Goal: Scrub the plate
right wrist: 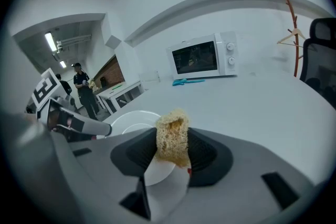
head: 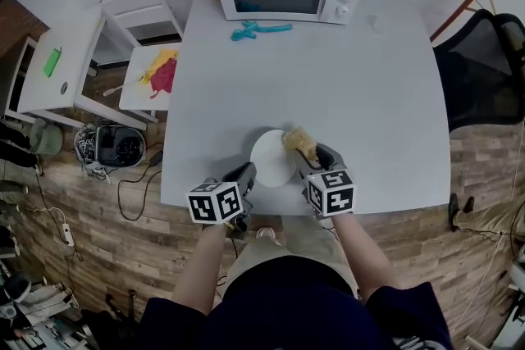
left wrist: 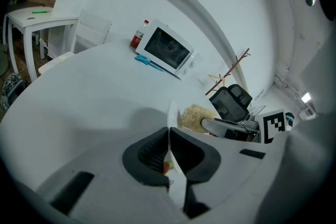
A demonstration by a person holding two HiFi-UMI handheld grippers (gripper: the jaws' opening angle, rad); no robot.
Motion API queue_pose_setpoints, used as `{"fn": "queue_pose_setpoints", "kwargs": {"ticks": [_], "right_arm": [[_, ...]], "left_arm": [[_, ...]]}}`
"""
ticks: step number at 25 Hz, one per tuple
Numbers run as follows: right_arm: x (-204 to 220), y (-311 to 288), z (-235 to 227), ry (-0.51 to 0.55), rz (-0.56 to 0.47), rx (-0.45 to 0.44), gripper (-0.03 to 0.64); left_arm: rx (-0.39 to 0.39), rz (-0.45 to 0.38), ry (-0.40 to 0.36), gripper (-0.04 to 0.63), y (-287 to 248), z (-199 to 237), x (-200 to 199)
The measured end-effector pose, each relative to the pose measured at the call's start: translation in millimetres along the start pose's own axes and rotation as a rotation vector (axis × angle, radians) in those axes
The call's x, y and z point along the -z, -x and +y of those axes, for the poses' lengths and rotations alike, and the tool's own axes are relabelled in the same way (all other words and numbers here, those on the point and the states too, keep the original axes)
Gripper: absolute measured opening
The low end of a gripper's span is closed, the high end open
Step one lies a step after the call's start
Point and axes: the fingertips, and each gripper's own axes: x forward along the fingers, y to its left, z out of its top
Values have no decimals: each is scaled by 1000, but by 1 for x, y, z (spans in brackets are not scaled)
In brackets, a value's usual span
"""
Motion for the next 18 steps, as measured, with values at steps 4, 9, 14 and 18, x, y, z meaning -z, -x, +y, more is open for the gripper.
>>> {"fn": "queue_pose_setpoints", "kwargs": {"ticks": [4, 9, 14, 18], "right_arm": [[-8, -5, 4, 7, 3, -7, 170], [-19, -11, 17, 27, -12, -34, 171], [-29, -13, 38, 68, -27, -73, 170], [-29, -12, 56, 87, -28, -115, 171]], "left_arm": [[4, -1, -14, 29, 0, 1, -4], [1, 1, -33, 29, 0, 2, -6], [-5, -1, -31, 29, 0, 5, -6], [-10, -1, -28, 29, 0, 7, -7]]}}
